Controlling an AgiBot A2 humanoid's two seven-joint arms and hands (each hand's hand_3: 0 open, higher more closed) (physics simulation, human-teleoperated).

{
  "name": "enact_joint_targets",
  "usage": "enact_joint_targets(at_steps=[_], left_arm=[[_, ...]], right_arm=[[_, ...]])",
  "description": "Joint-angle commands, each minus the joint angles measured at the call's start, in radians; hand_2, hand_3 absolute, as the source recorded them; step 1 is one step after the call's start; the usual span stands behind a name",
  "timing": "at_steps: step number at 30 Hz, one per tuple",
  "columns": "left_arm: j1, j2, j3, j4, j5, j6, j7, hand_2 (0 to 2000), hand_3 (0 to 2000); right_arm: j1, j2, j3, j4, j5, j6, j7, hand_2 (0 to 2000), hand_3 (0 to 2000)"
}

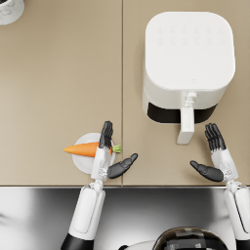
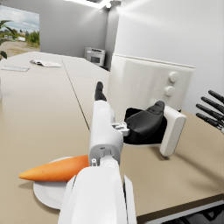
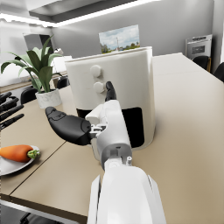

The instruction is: Pick up the carrot and place it into the air fryer

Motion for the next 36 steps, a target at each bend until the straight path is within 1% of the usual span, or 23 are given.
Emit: enact_joint_targets(at_steps=[1, 3, 4, 5, 8, 11, 14, 16, 19, 25, 27, 28, 29, 30, 32, 36], left_arm=[[-0.029, -0.011, -0.037, -0.057, 0.0, -0.02, -0.02, 0, 0], [-0.072, -0.022, -0.091, -0.106, 0.0, -0.046, -0.046, 0, 0], [-0.101, -0.029, -0.113, -0.121, 0.0, -0.053, -0.053, 0, 0], [-0.113, -0.029, -0.13, -0.119, 0.0, -0.059, -0.058, 0, 0], [-0.109, -0.018, -0.146, -0.06, 0.0, -0.067, -0.067, 0, 0], [-0.108, -0.01, -0.156, -0.062, 0.133, -0.07, -0.07, 0, 0], [-0.09, 0.001, -0.181, -0.038, 0.267, -0.072, -0.071, 0, 0], [-0.08, 0.007, -0.195, -0.031, 0.356, -0.072, -0.072, 0, 0], [-0.073, 0.013, -0.22, -0.019, 0.491, -0.072, -0.072, 0, 0], [-0.057, 0.025, -0.238, 0.013, 0.761, -0.08, -0.072, 0, 0], [-0.044, 0.03, -0.229, 0.024, 0.851, -0.263, -0.132, 0, 0], [-0.039, 0.032, -0.234, 0.027, 0.897, -0.338, -0.167, 0, 0], [-0.035, 0.034, -0.237, 0.032, 0.942, -0.39, -0.191, 0, 0], [-0.033, 0.035, -0.243, 0.031, 0.987, -0.429, -0.212, 0, 0], [-0.032, 0.038, -0.249, 0.03, 1.078, -0.477, -0.238, 0, 0], [-0.026, 0.042, -0.27, 0.038, 1.26, -0.516, -0.257, 0, 0]], right_arm=[[-0.003, -0.002, -0.012, 0.045, 0.0, -0.02, 0.02, 0, 0], [-0.032, 0.007, -0.02, 0.091, 0.0, -0.045, 0.046, 0, 0], [-0.057, 0.017, -0.025, 0.1, 0.0, -0.053, 0.053, 0, 0], [-0.071, 0.022, -0.016, 0.098, 0.0, -0.058, 0.059, 0, 0], [-0.073, 0.013, -0.014, 0.06, 0.0, -0.067, 0.067, 0, 0], [-0.054, -0.006, -0.018, 0.039, 0.133, -0.07, 0.071, 0, 0], [-0.032, -0.026, -0.025, 0.015, 0.267, -0.071, 0.072, 0, 0], [-0.03, -0.032, -0.038, 0.012, 0.322, -0.071, 0.072, 0, 0], [-0.035, -0.037, -0.046, -0.002, 0.359, -0.071, 0.072, 0, 0], [-0.045, -0.047, -0.046, -0.004, 0.377, -0.071, 0.072, 0, 0], [-0.043, -0.052, -0.05, -0.001, 0.379, -0.071, 0.072, 0, 0], [-0.047, -0.053, -0.051, 0.003, 0.379, -0.072, 0.072, 0, 0], [-0.047, -0.055, -0.053, 0.003, 0.379, -0.072, 0.072, 0, 0], [-0.045, -0.058, -0.052, 0.006, 0.38, -0.072, 0.072, 0, 0], [-0.046, -0.063, -0.055, 0.006, 0.38, -0.072, 0.072, 0, 0], [-0.047, -0.071, -0.048, 0.002, 0.38, -0.072, 0.072, 0, 0]])
